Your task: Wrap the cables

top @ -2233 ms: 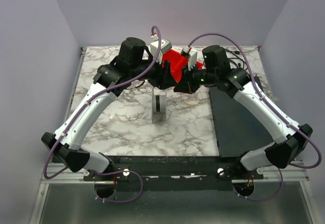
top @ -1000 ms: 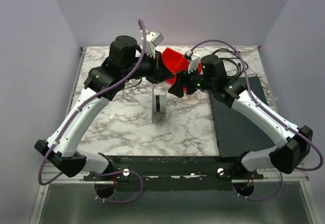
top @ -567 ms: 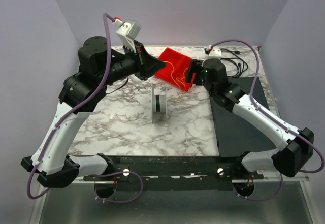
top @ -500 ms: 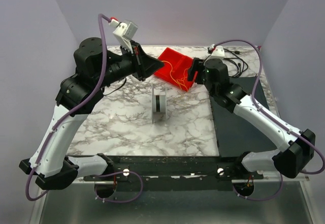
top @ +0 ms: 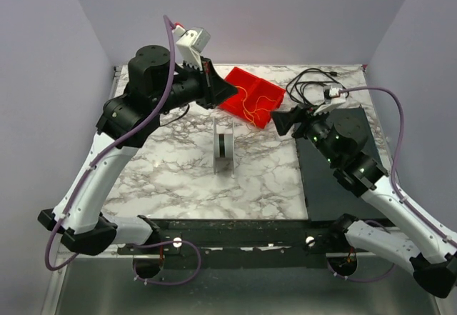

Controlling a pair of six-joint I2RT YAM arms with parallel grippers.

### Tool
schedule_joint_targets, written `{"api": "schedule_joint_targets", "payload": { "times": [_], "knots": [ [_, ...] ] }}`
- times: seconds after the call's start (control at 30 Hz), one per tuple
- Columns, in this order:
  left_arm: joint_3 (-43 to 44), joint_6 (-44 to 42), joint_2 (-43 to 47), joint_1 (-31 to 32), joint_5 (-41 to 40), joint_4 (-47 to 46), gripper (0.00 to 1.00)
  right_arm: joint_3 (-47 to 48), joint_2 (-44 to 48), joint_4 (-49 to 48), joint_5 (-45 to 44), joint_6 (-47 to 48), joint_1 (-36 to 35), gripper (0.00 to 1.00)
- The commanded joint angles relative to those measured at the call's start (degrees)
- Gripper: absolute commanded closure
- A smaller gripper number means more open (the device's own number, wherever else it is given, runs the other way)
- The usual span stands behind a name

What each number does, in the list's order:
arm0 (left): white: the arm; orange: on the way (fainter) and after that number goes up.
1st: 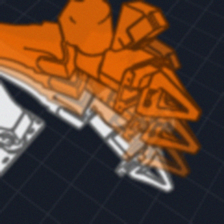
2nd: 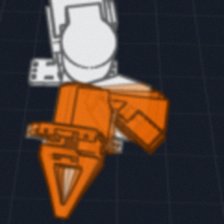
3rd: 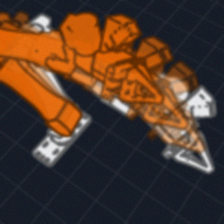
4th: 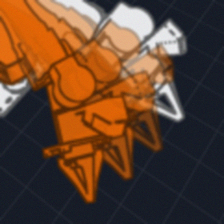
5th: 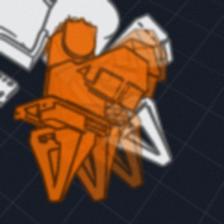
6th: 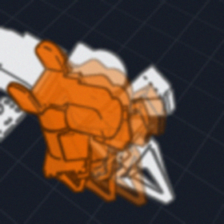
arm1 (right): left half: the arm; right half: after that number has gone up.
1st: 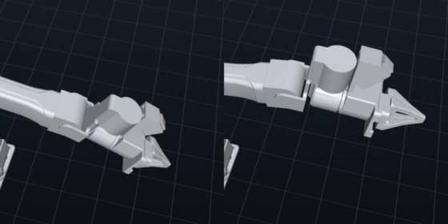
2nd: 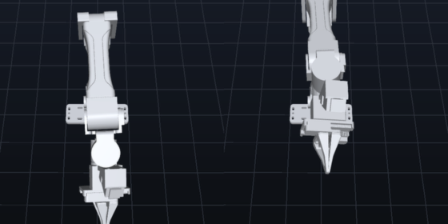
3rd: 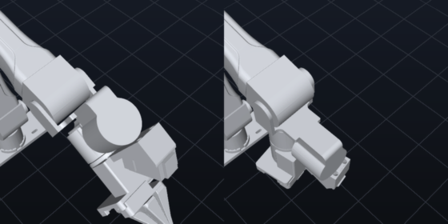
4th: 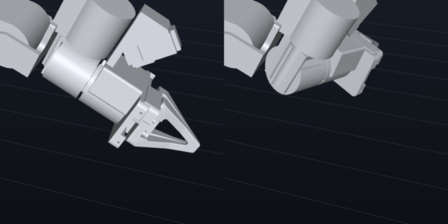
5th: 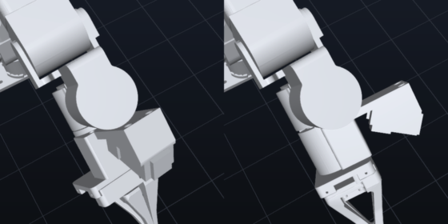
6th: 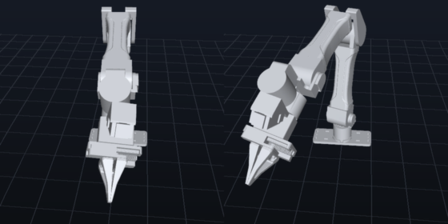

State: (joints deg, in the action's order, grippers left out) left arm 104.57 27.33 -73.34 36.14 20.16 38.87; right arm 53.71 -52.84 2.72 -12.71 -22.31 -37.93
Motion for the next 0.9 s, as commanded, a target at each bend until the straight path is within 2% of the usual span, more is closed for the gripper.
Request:
{"api": "schedule_joint_targets", "payload": {
  "times": [0.0,0.13,0.37,0.57,0.73,0.87],
  "knots": [
    [2.7,0.9,-2.5,0.8,-1.7,0.1,1.00,-4.4,3.5,-6.3,12.2,1.7,-0.3,0.18],
    [3.9,1.1,-4.4,1.0,-3.2,0.9,1.00,-5.4,2.9,-7.1,15.5,2.2,-0.5,0.15],
    [3.1,1.4,-5.1,1.2,-3.2,0.7,1.00,-4.9,-4.9,-12.1,14.5,3.5,-1.0,0.15],
    [-2.0,1.8,-3.7,1.2,-3.4,-0.9,1.00,-3.7,-13.6,-16.4,11.3,4.7,-2.4,0.16],
    [-10.5,3.9,-0.9,1.1,-5.1,-3.7,1.00,-5.3,-15.9,-21.2,5.1,2.8,-3.6,0.28],
    [-17.7,6.0,1.0,1.0,-7.2,-5.9,1.00,-6.9,-15.6,-24.0,3.6,1.9,-4.7,0.34]
  ]
}}
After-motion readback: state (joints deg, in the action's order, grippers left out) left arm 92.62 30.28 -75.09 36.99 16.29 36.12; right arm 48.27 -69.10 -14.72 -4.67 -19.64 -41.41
